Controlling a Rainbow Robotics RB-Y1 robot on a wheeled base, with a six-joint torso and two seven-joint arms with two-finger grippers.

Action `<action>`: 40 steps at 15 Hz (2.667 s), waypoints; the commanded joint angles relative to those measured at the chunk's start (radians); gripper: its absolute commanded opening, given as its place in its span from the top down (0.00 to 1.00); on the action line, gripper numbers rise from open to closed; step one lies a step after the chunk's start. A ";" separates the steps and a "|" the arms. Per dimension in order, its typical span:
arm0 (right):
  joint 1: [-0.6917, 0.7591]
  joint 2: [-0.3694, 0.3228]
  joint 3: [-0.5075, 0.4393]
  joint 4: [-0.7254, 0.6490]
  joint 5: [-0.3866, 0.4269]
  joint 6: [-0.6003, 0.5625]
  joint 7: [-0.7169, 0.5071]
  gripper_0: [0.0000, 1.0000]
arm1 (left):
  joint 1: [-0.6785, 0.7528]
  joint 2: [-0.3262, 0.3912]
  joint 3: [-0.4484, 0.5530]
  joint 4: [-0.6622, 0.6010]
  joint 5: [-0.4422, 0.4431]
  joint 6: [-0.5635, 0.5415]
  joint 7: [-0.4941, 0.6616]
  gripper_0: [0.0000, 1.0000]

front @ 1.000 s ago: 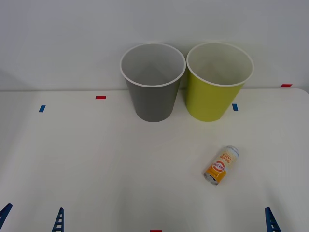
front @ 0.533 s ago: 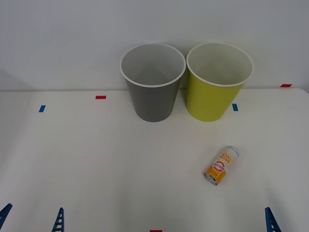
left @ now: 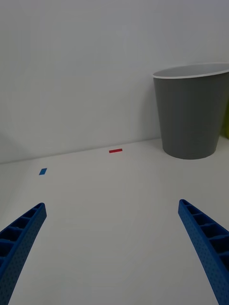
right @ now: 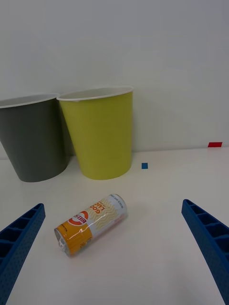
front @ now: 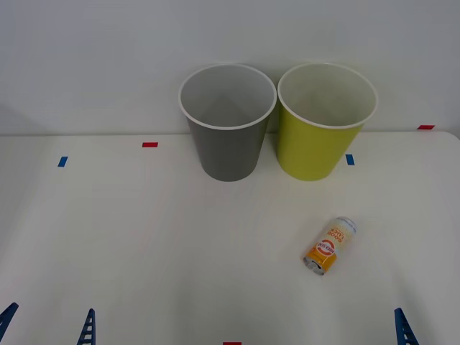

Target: Put cans in the gray bin and PET bottles in the light green bin.

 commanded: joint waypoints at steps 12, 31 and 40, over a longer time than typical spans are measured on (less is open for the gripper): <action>0.002 0.080 -0.081 0.046 0.117 0.006 0.000 0.00 | 0.000 0.000 0.000 0.000 0.000 0.000 0.000 0.05; -0.175 0.192 -0.259 -0.253 -0.192 0.762 -0.021 0.00 | 0.000 0.000 0.000 0.000 0.000 0.000 0.000 0.05; -0.385 0.301 -0.433 -0.327 -0.229 1.331 -0.138 0.00 | 0.000 0.000 0.000 0.000 0.000 0.000 0.000 0.05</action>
